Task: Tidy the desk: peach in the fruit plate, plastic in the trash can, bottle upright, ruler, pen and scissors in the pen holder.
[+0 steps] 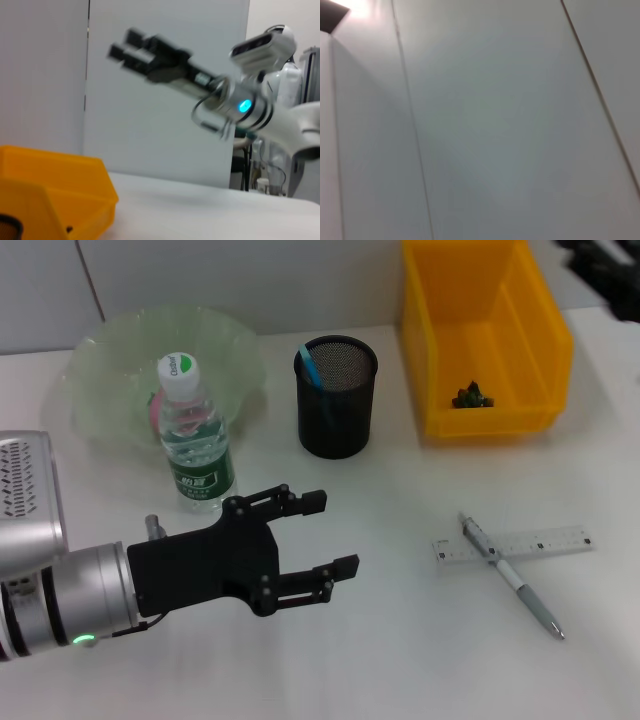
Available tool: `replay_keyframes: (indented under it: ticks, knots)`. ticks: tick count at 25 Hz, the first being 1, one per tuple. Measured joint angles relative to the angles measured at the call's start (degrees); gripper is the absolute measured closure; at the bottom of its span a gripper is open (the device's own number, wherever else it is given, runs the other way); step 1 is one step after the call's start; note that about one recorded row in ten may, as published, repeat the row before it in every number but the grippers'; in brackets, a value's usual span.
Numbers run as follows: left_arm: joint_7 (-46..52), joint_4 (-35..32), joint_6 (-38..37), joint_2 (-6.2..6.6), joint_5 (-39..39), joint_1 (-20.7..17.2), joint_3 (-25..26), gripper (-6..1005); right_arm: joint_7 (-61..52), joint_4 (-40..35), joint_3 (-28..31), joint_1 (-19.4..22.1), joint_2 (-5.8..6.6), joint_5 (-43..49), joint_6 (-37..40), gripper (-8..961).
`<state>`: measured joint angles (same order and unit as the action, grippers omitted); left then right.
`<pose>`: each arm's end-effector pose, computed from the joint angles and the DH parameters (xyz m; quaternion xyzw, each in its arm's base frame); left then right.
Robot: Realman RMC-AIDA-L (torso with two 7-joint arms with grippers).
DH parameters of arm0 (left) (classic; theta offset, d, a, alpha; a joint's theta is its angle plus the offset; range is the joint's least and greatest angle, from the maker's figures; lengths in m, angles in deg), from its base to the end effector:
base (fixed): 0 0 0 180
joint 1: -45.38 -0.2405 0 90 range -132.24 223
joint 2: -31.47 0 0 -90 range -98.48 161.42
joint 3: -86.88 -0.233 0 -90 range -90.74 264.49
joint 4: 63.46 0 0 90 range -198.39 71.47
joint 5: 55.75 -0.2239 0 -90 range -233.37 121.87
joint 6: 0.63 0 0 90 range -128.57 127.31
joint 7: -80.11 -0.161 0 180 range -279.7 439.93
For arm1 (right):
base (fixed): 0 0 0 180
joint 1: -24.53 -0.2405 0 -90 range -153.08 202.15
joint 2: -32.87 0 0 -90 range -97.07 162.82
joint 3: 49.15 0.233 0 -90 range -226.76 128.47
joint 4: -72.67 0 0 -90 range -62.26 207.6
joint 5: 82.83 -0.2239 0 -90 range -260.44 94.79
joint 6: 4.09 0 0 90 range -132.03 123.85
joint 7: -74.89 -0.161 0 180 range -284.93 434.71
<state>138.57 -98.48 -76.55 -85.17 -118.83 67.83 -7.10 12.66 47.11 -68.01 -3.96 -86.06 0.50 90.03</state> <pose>-0.1975 0.2966 -0.0795 -0.9388 -0.0886 -0.3192 0.0940 0.2534 0.3491 0.0837 -0.7432 0.1719 0.5264 0.3754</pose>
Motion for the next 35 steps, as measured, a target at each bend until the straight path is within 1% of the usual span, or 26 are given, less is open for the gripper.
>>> replay_keyframes:
  ticks: [2, 4, 5, 7, 9, 10, 12, 13, 14, 15, 16, 17, 18, 21, 23, 24, 25, 27, 28, 29, 30, 31, 33, 35]
  knots:
    - [0.8, 0.0, 0.0, 0.33, -1.6, 0.0, 0.9, 214, -7.0, -7.2, -1.5, 3.5, 0.44, 0.3, 1.9, 228]
    - [1.7, 0.0, -0.1, 0.54, -3.0, 0.0, 1.6, 214, -14.4, -15.0, -4.3, 6.6, 1.54, 1.0, 2.5, 227]
    - [1.7, 0.0, -0.1, 0.54, -3.0, 0.0, 1.6, 214, -18.6, -19.2, -5.8, 7.9, 2.49, 2.1, 2.6, 226]
    - [3.1, 0.0, -0.2, 0.73, -5.2, -0.1, 3.0, 214, -27.9, -26.8, -9.0, 9.2, 5.47, 6.9, 3.7, 229]
    - [3.2, 0.0, -0.4, 0.74, -5.6, -0.2, 3.4, 214, -36.8, -32.4, -11.9, 8.0, 9.38, 15.1, 7.3, 231]
    - [3.3, 0.0, -0.7, 0.75, -6.3, -0.3, 4.0, 214, -41.2, -34.4, -13.3, 6.0, 11.74, 20.8, 10.8, 232]
    - [3.3, 0.0, -0.8, 0.75, -6.6, -0.3, 4.3, 214, -44.8, -35.5, -14.4, 1.8, 14.57, 28.7, 15.7, 235]
    - [3.3, 0.0, -0.8, 0.75, -6.6, -0.3, 4.3, 214, -45.4, -35.5, -14.8, -0.3, 15.35, 32.2, 17.6, 236]
    - [3.3, 0.0, -0.9, 0.71, -6.8, 0.0, 4.3, 214, -45.6, -35.3, -16.7, -4.5, 16.07, 39.3, 20.2, 237]
    - [3.3, 0.0, -0.9, 0.70, -7.1, 0.1, 4.3, 214, -45.6, -35.3, -16.7, -4.5, 16.07, 39.3, 20.2, 239]
    - [3.3, 0.0, -0.9, 0.67, -7.2, 0.1, 4.3, 214, -45.6, -35.3, -18.3, -6.1, 16.07, 42.2, 20.9, 240]
    - [3.4, 0.0, -0.9, 0.60, -7.7, 0.2, 4.3, 214, -45.5, -35.4, -20.3, -7.7, 15.84, 44.9, 21.4, 241]
    - [3.4, 0.0, -0.9, 0.60, -7.7, 0.2, 4.3, 214, -44.9, -35.7, -22.7, -9.0, 15.35, 47.1, 22.0, 242]
    - [4.6, -0.3, -0.9, 0.44, -9.2, 0.2, 4.4, 214, -42.7, -39.0, -29.6, -10.4, 12.60, 52.9, 21.5, 246]
    - [4.9, -0.4, -0.9, 0.43, -9.4, 0.2, 4.4, 214, -41.0, -43.0, -33.5, -10.5, 9.73, 58.0, 19.4, 249]
    - [5.4, -0.4, -0.9, 0.39, -9.7, 0.2, 4.4, 214, -39.8, -45.4, -35.2, -10.3, 7.77, 61.4, 18.1, 250]
    - [5.5, -0.4, -0.9, 0.34, -9.7, 0.2, 4.4, 214, -38.8, -46.7, -35.8, -10.2, 6.46, 63.5, 17.3, 251]
    - [5.6, -0.4, -0.9, 0.27, -9.7, 0.2, 4.4, 214, -36.1, -49.6, -36.6, -10.1, 3.00, 69.1, 15.6, 254]
    - [5.6, -0.4, -0.9, 0.11, -9.7, 0.2, 4.4, 214, -34.9, -50.5, -36.9, -10.1, 1.70, 71.1, 15.1, 255]
    - [5.6, -0.3, -0.8, -0.03, -9.7, 0.2, 4.4, 214, -32.8, -51.5, -38.4, -10.0, 0.08, 73.3, 14.3, 256]
    - [5.6, -0.3, -0.8, -0.03, -9.7, 0.2, 4.4, 214, -32.8, -51.5, -38.4, -10.0, 0.08, 73.3, 14.3, 258]
    - [5.6, -0.1, -0.8, -0.15, -9.7, 0.3, 4.4, 214, -32.4, -51.7, -39.3, -9.9, -0.19, 73.5, 14.0, 259]
    - [5.6, -0.1, -0.8, -0.15, -9.7, 0.3, 4.4, 214, -32.3, -52.2, -41.6, -9.4, -0.24, 73.1, 12.9, 261]
    - [5.6, -0.1, -0.6, -0.50, -9.7, 0.7, 4.4, 214, -32.1, -52.9, -43.4, -8.6, -0.24, 72.2, 11.6, 264]
